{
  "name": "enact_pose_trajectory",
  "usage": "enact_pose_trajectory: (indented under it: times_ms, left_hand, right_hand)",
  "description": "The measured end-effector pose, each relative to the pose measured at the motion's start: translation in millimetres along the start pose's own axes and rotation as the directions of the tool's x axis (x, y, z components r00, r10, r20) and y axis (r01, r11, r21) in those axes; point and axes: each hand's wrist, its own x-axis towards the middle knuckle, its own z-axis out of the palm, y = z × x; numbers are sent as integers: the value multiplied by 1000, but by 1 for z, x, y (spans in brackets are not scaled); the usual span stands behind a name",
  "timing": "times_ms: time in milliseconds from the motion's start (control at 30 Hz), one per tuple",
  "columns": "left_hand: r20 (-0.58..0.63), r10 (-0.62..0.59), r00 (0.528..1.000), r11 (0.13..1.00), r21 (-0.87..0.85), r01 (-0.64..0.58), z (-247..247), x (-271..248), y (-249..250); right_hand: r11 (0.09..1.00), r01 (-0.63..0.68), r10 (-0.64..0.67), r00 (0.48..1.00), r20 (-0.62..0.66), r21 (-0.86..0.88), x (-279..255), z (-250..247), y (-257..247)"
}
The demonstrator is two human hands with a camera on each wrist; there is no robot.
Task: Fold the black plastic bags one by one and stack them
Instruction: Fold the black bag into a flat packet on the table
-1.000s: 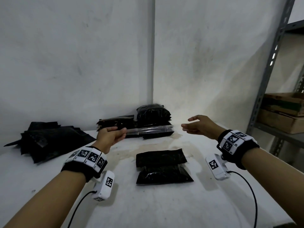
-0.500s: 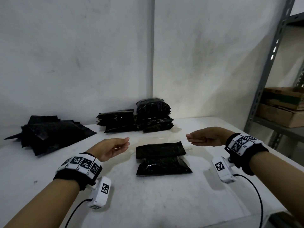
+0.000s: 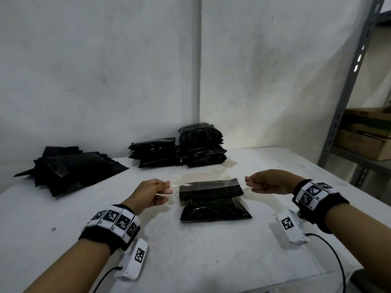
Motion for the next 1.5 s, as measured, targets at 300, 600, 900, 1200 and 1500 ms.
enact_pose_trajectory:
  times_ms: [300,600,900,1200,1500]
  left_hand:
    - [105,-23,994,970,242,-4,5,-3,-2]
    - [74,-24,997,949,316,0,6,0,-2]
    - [92,-54,994,921,389,14,8,2,-5]
    - [75,-105,992,908,415,65,9,9,-10]
    - [46,-174,984,885,445,136,15,19,-17]
  right_hand:
    - [997,-31,27,998,-61,-69,-2,-8,8]
    - [994,-41,35,997,-64,-100,-1,-7,11]
    - [988,-68,61,997,-55,-136,2,-10,18]
    - [970,-93,81,995,-61,-226,10,-8,26]
    - [922,-104,79,993,-84,-372,14,-2,29]
